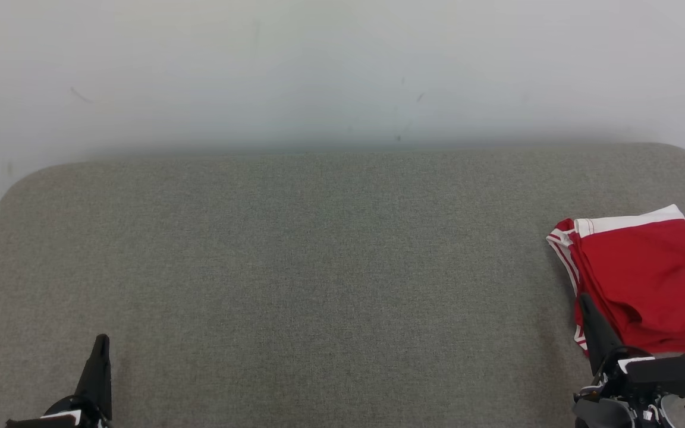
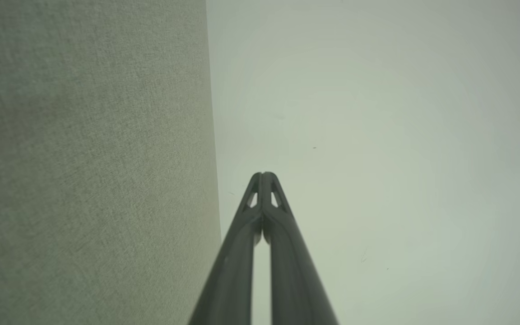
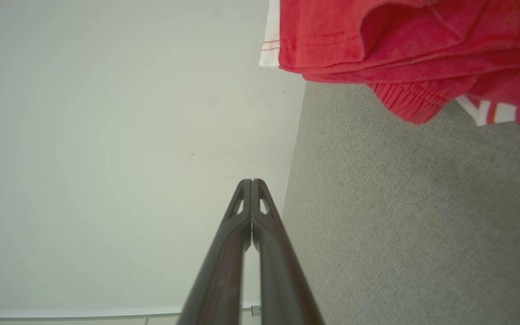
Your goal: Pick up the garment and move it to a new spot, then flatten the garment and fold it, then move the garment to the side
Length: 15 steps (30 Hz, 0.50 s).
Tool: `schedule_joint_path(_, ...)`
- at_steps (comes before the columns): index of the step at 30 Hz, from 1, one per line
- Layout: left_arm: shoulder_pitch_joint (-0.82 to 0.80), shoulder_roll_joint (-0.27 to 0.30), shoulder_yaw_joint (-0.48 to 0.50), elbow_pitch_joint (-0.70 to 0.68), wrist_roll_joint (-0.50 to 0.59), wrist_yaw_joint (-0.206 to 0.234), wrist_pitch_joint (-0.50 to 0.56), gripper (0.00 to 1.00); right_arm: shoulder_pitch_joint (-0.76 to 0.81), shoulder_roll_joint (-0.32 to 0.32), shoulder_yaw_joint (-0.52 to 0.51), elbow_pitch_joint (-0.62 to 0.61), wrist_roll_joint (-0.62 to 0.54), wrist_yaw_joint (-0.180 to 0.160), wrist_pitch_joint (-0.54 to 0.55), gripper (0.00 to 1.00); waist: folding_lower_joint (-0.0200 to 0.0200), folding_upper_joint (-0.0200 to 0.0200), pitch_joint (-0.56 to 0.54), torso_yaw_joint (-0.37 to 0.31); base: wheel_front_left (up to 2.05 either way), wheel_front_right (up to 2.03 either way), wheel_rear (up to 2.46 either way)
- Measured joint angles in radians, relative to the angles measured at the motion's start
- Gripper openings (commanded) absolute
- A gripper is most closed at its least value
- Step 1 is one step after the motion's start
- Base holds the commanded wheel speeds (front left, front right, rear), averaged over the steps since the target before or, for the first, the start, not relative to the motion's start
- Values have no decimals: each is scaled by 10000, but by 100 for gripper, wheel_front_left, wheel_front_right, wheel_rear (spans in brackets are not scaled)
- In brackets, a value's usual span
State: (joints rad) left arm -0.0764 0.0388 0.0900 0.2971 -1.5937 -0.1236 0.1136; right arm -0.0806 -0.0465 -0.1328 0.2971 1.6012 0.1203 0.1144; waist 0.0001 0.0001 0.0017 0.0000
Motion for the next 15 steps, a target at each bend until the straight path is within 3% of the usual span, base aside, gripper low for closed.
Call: schedule_joint_path(15, -1, -2, -2, 2, -2, 0, 0, 0, -95, 0, 0, 2, 0, 27, 0, 0, 0, 0, 0, 0, 0, 0, 0)
